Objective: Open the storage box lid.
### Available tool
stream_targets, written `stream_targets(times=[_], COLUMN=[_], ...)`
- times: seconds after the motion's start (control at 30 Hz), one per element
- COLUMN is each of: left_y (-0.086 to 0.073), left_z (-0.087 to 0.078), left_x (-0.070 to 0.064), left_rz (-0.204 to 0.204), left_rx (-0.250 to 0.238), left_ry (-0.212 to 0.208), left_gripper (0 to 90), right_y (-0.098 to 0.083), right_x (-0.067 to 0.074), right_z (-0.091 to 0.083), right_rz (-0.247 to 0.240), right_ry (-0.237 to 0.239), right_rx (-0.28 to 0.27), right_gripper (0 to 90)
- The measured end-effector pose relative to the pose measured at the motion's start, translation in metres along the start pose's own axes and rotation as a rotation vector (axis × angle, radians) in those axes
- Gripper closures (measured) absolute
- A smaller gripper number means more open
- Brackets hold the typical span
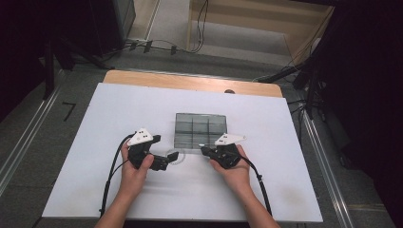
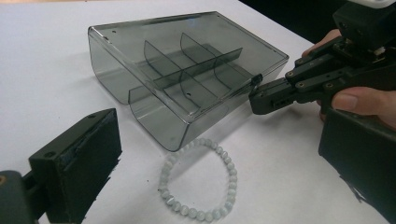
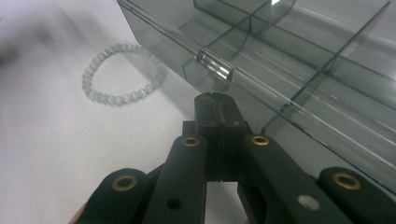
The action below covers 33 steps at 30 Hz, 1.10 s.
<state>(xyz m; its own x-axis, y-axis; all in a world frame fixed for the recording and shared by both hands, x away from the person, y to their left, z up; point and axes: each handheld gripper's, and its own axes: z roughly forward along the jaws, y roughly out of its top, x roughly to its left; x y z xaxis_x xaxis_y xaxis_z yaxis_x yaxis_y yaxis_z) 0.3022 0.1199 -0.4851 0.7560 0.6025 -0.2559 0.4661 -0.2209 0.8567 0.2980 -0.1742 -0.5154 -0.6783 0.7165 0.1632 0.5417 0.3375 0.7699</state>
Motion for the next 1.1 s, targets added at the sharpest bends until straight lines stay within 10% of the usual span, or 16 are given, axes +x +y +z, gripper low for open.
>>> stream_targets(times=[1.1], left_y=[-0.001], left_z=[0.000], left_x=[0.003], left_rz=[-0.015], left_rx=[-0.002], left_ry=[-0.005], left_gripper=[0.7], right_y=[0.013], right_x=[0.003], right_z=[-0.012], right_rz=[-0.029], right_ry=[0.017], right_rx=[-0.041], right_gripper=[87.8])
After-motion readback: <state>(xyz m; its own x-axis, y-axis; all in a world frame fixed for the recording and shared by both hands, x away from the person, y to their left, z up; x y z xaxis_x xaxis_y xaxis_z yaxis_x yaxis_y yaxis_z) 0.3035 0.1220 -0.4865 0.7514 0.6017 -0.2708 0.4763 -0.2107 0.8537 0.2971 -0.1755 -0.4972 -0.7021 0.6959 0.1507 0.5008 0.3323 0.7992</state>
